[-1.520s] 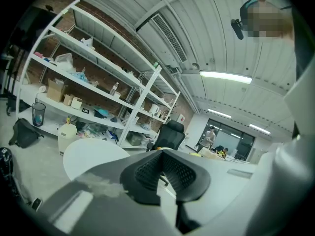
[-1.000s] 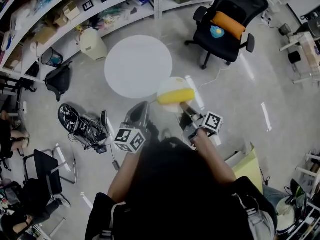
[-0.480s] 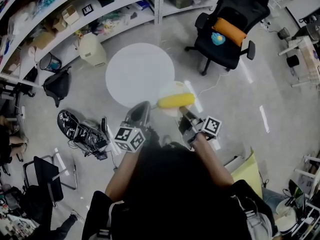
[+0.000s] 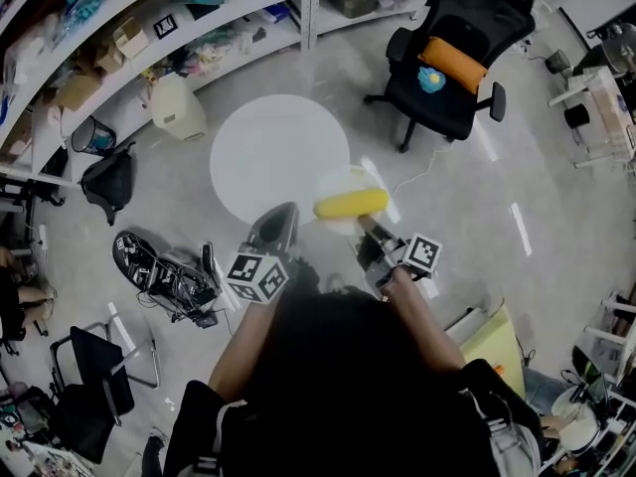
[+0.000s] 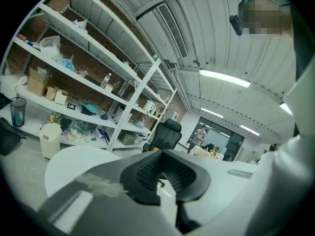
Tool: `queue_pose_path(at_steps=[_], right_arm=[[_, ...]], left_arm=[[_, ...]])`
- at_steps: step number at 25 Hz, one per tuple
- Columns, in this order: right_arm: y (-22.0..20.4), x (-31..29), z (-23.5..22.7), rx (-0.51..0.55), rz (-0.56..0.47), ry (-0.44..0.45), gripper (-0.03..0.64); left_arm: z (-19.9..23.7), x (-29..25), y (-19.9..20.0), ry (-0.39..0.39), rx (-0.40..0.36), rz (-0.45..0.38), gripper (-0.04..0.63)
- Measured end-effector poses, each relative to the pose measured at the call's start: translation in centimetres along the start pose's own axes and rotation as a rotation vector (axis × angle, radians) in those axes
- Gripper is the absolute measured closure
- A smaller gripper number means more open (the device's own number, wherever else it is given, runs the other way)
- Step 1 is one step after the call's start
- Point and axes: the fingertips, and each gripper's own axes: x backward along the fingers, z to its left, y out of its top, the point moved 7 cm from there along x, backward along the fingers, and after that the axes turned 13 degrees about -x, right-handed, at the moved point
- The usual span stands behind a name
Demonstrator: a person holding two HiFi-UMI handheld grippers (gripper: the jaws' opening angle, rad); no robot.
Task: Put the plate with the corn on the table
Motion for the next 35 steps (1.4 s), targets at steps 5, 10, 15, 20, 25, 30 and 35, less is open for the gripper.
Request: queue_pose_path(at_steps=[5,10,15,20,25,30,35], right_arm=[[0.1,-1.4,0.2,-0.009,-0.024,0.004,0.591],[0.4,-3.1,0.6,-0.004,-0.044,0.008,0.591],[0.6,-4.7,1.0,0.004,-0.054,0.016,0.591],[0.6,-5.9,0.9,-0.009,-0.063,0.006,0.591],[1.3,-6.9,0.9,-0.016,-0.046,0.016,0.591],[2.7,-8.1,0.2,-0.003,-0.029,0.015,0.591],[4.1,-9.5,-0.2,0.018,-0.01,0.006,0.591]], left_arm=[[1.8,-0.9,0.2,-0.03,0.003,0.012,0.592],[3.8,-1.8,0.8,-0.059,0.005,0.026,0.592],[5.6,-2.2,1.4,-0.072,0.001,0.021,0.592],[6.6,-2.8,1.8,-0.072,0.009,0.021,0.592],[7.0,-3.6,1.7,-0.061,0.011,0.023,0.591],[7.8,-4.6,1.3,-0.037,0.008,0.018,0.592],[8.6,-5.9,1.2,-0.023,0.01,0.015,0.591]])
